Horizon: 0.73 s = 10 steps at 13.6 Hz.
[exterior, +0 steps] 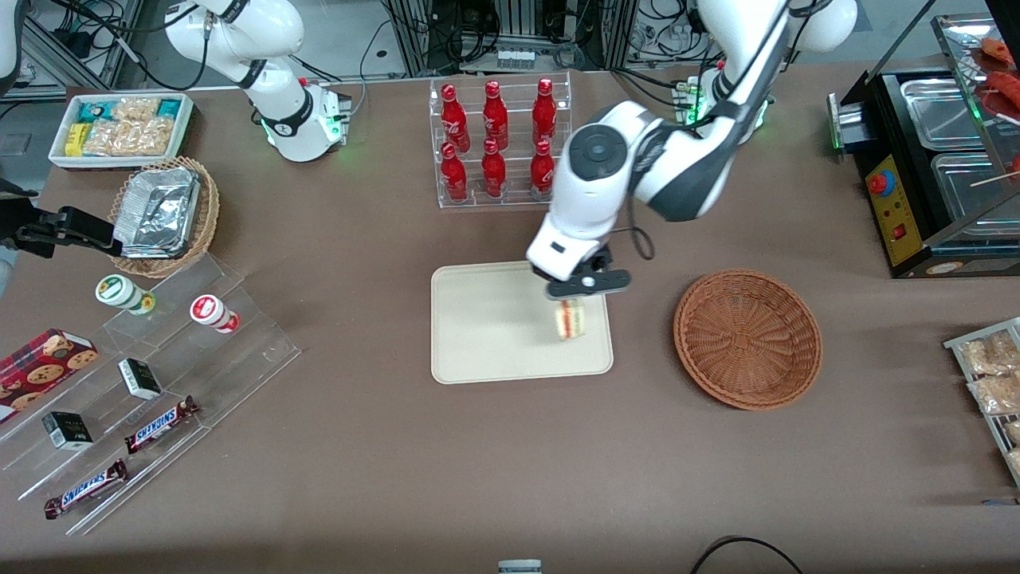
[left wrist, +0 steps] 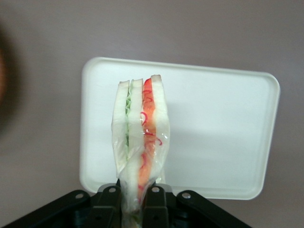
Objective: Place sandwich from basket to tray
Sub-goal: 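Carry the sandwich with the left gripper over the cream tray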
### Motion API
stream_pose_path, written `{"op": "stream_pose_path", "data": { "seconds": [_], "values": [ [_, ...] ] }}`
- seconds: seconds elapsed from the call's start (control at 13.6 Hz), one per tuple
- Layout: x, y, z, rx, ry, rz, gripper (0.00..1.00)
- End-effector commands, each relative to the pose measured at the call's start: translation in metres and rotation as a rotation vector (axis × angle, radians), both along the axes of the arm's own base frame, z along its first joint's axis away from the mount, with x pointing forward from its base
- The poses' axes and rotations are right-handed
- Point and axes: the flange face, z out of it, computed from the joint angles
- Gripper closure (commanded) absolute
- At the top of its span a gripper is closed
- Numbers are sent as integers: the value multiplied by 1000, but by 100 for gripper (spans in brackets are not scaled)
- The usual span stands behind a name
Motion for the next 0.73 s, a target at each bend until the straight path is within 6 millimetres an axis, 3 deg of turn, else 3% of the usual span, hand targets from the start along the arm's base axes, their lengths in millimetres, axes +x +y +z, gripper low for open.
{"op": "stream_pose_path", "data": {
  "seconds": [0.0, 0.15, 0.29, 0.44, 0.66],
  "values": [
    [0, -45, -34, 20, -12, -35, 100],
    [-7, -64, -62, 68, -31, -41, 100],
    [-10, -66, -90, 110, -22, -56, 100],
    [-19, -78, -105, 97, -34, -83, 100],
    [-21, -80, -124, 100, -29, -90, 100]
  ]
}}
